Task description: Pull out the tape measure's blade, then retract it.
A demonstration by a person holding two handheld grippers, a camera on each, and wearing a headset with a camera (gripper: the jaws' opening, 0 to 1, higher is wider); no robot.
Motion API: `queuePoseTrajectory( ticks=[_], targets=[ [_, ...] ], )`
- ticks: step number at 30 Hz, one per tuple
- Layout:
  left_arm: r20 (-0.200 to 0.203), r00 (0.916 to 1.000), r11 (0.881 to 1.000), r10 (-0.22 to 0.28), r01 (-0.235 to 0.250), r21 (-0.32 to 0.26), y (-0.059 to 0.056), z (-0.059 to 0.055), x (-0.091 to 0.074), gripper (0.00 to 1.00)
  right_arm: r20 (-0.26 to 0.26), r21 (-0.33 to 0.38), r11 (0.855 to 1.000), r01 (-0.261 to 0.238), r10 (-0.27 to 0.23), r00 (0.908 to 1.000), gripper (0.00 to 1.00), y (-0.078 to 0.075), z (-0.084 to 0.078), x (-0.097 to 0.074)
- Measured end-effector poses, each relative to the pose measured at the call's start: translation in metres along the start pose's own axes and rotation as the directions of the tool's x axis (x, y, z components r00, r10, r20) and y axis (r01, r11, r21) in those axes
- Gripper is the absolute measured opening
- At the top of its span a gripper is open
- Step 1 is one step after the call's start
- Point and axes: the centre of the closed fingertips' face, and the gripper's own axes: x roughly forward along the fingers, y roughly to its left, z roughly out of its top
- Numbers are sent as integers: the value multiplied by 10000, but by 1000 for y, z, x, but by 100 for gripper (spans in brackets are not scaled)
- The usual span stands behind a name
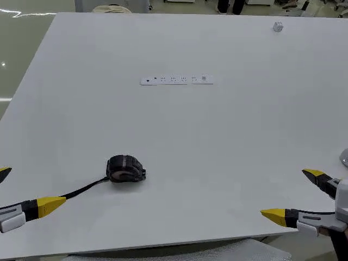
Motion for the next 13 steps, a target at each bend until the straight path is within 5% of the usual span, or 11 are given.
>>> queuePoseTrajectory(
  ticks=[13],
  targets=[
    [-199,9998,10000,-7,7,37,0,-3,-2,100,-197,-95,10000,27,-29,9998,100,-3,-4,-1]
  ],
)
